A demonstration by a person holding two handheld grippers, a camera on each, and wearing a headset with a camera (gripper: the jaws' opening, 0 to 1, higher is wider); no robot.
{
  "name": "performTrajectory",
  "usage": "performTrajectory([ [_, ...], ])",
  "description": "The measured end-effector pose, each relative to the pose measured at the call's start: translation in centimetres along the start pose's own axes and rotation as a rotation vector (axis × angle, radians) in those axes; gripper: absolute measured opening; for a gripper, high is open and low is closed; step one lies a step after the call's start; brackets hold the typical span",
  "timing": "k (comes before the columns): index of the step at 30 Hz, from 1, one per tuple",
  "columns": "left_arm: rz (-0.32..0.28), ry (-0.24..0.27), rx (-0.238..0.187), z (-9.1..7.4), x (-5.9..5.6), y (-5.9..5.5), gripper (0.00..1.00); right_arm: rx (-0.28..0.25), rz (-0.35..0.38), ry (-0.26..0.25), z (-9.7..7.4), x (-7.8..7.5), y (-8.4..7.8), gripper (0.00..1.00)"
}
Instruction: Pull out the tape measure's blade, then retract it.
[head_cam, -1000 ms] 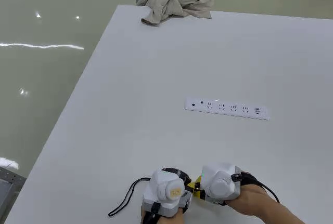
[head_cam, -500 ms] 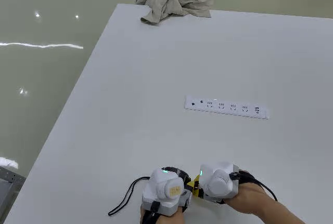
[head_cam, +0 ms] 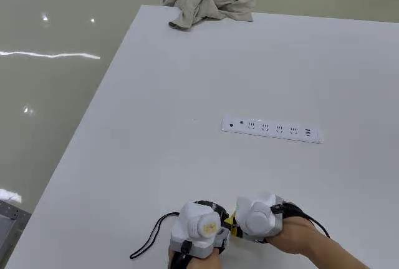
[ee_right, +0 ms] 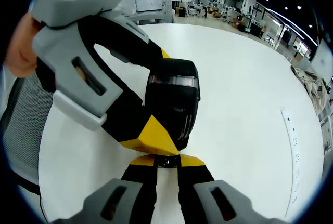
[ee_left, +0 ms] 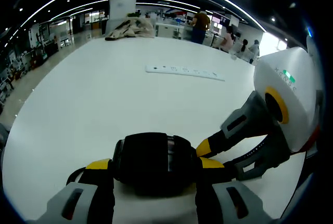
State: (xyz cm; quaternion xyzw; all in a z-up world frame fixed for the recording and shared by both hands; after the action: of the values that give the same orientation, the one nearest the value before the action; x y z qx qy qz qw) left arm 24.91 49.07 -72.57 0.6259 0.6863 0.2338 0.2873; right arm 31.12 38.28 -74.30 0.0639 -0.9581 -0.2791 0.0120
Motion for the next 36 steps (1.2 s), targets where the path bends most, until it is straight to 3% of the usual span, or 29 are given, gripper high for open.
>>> performTrajectory([
  [16,0.001,0.009,0.011,-0.05,-0.08,0.15,0.62,0.003,0.009,-0.007,0.0,0.05,-0.1,0.14],
  [19,-0.033,0.001,0.004,-0.08,0.17,0.22,0.63,0.005,0.01,-0.011,-0.02,-0.01,-0.06,0.15],
  [31,-0.028,-0.013,0.004,-0.19,0.21,0.21,0.64,0.011,-0.002,-0.013,-0.06,0.0,0.0,0.16],
  [36,-0.026,-0.019,0.006,-0.32,0.24,0.31,0.64,0.009,0.045,-0.033,-0.12,-0.14,-0.21,0.2],
])
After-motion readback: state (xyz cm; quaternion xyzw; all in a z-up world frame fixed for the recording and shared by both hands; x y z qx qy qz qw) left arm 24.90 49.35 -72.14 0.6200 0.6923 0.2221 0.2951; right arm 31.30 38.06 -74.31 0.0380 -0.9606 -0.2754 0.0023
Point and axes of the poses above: the centre of the closed fingertips' face, and the gripper's own axes: z roughly forward along the fingers, x roughly to its left, y roughly out of its top, the point moved 10 cm from there along -z, roughly backward along the fingers
